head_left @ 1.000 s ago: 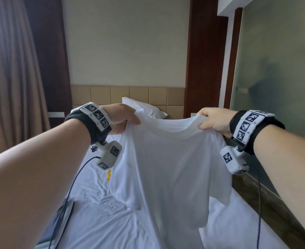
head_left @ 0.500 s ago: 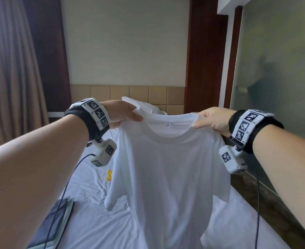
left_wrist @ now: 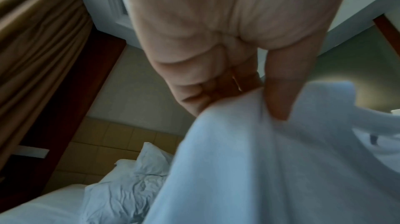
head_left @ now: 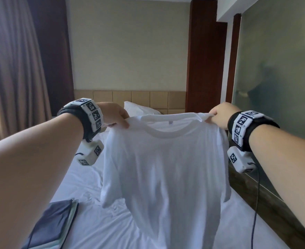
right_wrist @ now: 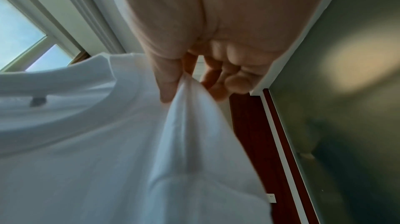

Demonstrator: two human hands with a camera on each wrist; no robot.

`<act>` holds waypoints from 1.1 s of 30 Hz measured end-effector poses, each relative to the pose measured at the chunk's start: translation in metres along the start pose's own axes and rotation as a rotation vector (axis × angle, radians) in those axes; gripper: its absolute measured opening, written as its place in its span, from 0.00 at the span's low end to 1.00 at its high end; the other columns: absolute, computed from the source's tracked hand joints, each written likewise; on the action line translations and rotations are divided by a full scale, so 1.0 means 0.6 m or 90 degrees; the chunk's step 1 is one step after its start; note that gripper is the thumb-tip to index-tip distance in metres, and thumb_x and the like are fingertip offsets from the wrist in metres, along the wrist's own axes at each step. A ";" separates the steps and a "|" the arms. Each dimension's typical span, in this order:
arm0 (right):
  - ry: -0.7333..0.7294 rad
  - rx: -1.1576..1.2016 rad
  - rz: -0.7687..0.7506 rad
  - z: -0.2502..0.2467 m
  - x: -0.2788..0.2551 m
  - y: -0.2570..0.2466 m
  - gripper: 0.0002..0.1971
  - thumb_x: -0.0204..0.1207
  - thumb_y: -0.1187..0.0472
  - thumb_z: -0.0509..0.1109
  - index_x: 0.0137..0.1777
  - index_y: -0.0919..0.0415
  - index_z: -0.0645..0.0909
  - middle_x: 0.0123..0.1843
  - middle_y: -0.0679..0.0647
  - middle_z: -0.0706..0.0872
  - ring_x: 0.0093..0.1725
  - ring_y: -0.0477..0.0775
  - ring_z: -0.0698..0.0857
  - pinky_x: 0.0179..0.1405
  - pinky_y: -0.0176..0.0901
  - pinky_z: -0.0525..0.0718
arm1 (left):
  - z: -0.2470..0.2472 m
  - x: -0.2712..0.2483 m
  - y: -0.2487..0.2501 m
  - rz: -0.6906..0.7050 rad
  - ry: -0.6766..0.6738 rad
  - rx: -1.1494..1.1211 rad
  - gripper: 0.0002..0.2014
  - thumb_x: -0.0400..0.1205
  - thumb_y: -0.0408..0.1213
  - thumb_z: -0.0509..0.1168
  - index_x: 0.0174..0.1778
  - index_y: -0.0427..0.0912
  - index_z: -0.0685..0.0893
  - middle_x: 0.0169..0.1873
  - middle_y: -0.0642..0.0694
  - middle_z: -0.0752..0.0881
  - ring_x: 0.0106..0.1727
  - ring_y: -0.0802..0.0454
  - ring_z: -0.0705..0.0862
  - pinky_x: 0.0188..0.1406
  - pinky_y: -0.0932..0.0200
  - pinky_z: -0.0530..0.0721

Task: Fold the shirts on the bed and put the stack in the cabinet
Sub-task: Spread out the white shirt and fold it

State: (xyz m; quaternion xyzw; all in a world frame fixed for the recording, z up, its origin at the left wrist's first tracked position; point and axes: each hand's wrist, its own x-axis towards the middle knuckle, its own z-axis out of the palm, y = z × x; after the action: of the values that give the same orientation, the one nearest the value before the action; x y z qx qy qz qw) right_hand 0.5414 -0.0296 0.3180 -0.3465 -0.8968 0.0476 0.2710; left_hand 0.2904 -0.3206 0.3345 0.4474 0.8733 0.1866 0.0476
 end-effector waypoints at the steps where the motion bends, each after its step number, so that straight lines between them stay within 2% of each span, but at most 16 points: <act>1: 0.008 0.020 0.012 -0.005 -0.004 0.001 0.09 0.77 0.56 0.74 0.39 0.56 0.92 0.41 0.61 0.91 0.40 0.60 0.86 0.45 0.49 0.86 | -0.003 -0.012 0.006 -0.014 0.014 0.023 0.14 0.69 0.52 0.78 0.43 0.47 0.91 0.44 0.37 0.91 0.45 0.40 0.86 0.65 0.49 0.84; 3: 0.025 0.057 0.028 -0.020 -0.016 -0.002 0.10 0.77 0.50 0.76 0.37 0.52 0.91 0.41 0.56 0.92 0.46 0.61 0.88 0.52 0.52 0.88 | -0.012 -0.027 0.016 -0.049 0.091 0.090 0.10 0.81 0.48 0.75 0.38 0.51 0.83 0.42 0.47 0.85 0.42 0.48 0.81 0.53 0.57 0.80; 5: 0.045 0.107 0.036 -0.041 -0.027 -0.015 0.09 0.77 0.48 0.77 0.37 0.48 0.90 0.41 0.52 0.91 0.47 0.60 0.88 0.51 0.50 0.86 | -0.026 -0.042 0.032 -0.058 0.196 0.040 0.12 0.83 0.45 0.73 0.36 0.56 0.78 0.48 0.49 0.83 0.45 0.50 0.81 0.55 0.55 0.81; 6: 0.062 0.135 0.044 -0.054 -0.034 -0.026 0.09 0.77 0.48 0.77 0.37 0.49 0.89 0.39 0.51 0.90 0.45 0.60 0.88 0.47 0.48 0.85 | -0.034 -0.047 0.040 -0.055 0.241 -0.037 0.11 0.83 0.43 0.73 0.38 0.55 0.78 0.48 0.47 0.83 0.43 0.50 0.81 0.54 0.53 0.83; 8: 0.110 0.209 0.079 -0.083 -0.045 -0.048 0.12 0.77 0.49 0.75 0.37 0.55 0.89 0.30 0.57 0.87 0.35 0.62 0.87 0.36 0.49 0.85 | -0.052 -0.062 0.061 -0.054 0.317 -0.258 0.06 0.84 0.38 0.72 0.45 0.49 0.82 0.41 0.47 0.84 0.37 0.51 0.83 0.40 0.56 0.88; 10: 0.102 0.396 0.132 -0.113 -0.052 -0.067 0.14 0.79 0.54 0.73 0.37 0.63 0.84 0.24 0.62 0.81 0.22 0.59 0.80 0.22 0.46 0.81 | -0.071 -0.085 0.086 -0.018 0.355 -0.460 0.07 0.85 0.32 0.70 0.57 0.43 0.84 0.40 0.46 0.86 0.35 0.51 0.87 0.32 0.58 0.90; 12: 0.099 0.567 0.156 -0.150 -0.056 -0.086 0.12 0.82 0.63 0.64 0.35 0.62 0.75 0.26 0.60 0.78 0.21 0.55 0.75 0.17 0.36 0.72 | -0.097 -0.110 0.114 0.035 0.411 -0.576 0.10 0.83 0.28 0.70 0.60 0.39 0.86 0.43 0.42 0.90 0.39 0.46 0.92 0.38 0.55 0.93; 13: 0.139 0.627 0.157 -0.171 -0.055 -0.095 0.12 0.81 0.65 0.61 0.35 0.62 0.75 0.29 0.61 0.80 0.22 0.56 0.79 0.17 0.36 0.74 | -0.111 -0.122 0.126 0.056 0.449 -0.603 0.08 0.82 0.27 0.71 0.56 0.39 0.88 0.44 0.40 0.92 0.41 0.45 0.93 0.43 0.51 0.94; 16: 0.312 0.745 0.133 -0.241 -0.066 -0.127 0.11 0.74 0.68 0.62 0.36 0.57 0.84 0.32 0.59 0.88 0.28 0.61 0.88 0.25 0.49 0.87 | -0.147 -0.145 0.154 0.103 0.563 -0.566 0.04 0.79 0.34 0.75 0.45 0.48 0.91 0.43 0.45 0.93 0.44 0.48 0.93 0.54 0.44 0.93; 19: 0.419 0.716 0.083 -0.271 -0.057 -0.137 0.12 0.65 0.65 0.62 0.34 0.51 0.86 0.34 0.55 0.90 0.31 0.60 0.90 0.30 0.57 0.91 | -0.162 -0.155 0.166 0.117 0.622 -0.506 0.08 0.76 0.46 0.76 0.50 0.53 0.93 0.44 0.52 0.93 0.43 0.51 0.90 0.57 0.48 0.92; 22: 0.424 0.624 0.073 -0.246 -0.014 -0.117 0.18 0.59 0.60 0.61 0.35 0.34 0.86 0.35 0.52 0.91 0.34 0.62 0.92 0.34 0.63 0.92 | -0.145 -0.149 0.159 0.094 0.607 -0.462 0.07 0.79 0.46 0.75 0.52 0.55 0.90 0.49 0.52 0.92 0.44 0.52 0.88 0.58 0.52 0.90; 25: 0.377 0.578 0.109 -0.185 -0.014 -0.106 0.15 0.58 0.60 0.61 0.36 0.42 0.87 0.36 0.52 0.91 0.38 0.61 0.92 0.39 0.60 0.93 | -0.101 -0.120 0.132 0.072 0.556 -0.437 0.12 0.80 0.43 0.76 0.60 0.53 0.91 0.52 0.52 0.91 0.53 0.51 0.89 0.62 0.55 0.87; 27: 0.322 0.547 0.121 -0.129 -0.004 -0.086 0.15 0.58 0.60 0.63 0.36 0.42 0.88 0.34 0.52 0.91 0.38 0.63 0.92 0.41 0.63 0.93 | -0.063 -0.092 0.106 0.038 0.496 -0.429 0.14 0.80 0.41 0.76 0.62 0.53 0.91 0.51 0.51 0.90 0.51 0.51 0.88 0.62 0.57 0.86; 29: 0.252 0.526 0.141 -0.064 0.015 -0.057 0.16 0.58 0.59 0.66 0.36 0.36 0.89 0.33 0.52 0.91 0.38 0.65 0.92 0.41 0.65 0.93 | -0.019 -0.051 0.072 -0.003 0.424 -0.423 0.10 0.78 0.40 0.77 0.54 0.57 0.92 0.50 0.48 0.92 0.47 0.49 0.89 0.61 0.55 0.88; 31: 0.172 0.521 0.180 -0.009 0.011 -0.041 0.15 0.60 0.61 0.67 0.36 0.40 0.91 0.32 0.55 0.91 0.37 0.67 0.92 0.41 0.66 0.93 | 0.027 -0.004 0.033 -0.051 0.357 -0.428 0.07 0.77 0.39 0.77 0.43 0.59 0.93 0.53 0.42 0.93 0.48 0.46 0.90 0.61 0.50 0.89; 33: 0.099 0.540 0.234 0.035 -0.009 -0.039 0.10 0.67 0.66 0.70 0.37 0.52 0.92 0.35 0.60 0.92 0.37 0.66 0.93 0.39 0.66 0.92 | 0.077 0.034 0.001 -0.087 0.290 -0.443 0.06 0.80 0.37 0.75 0.50 0.53 0.92 0.56 0.41 0.91 0.51 0.45 0.89 0.62 0.46 0.88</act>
State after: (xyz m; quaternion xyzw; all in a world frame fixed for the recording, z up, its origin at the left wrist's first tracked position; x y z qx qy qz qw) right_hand 0.5196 -0.0485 0.3041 -0.3608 -0.6991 0.4309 0.4421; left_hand 0.2905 -0.2907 0.2937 0.2927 0.7741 0.5611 0.0140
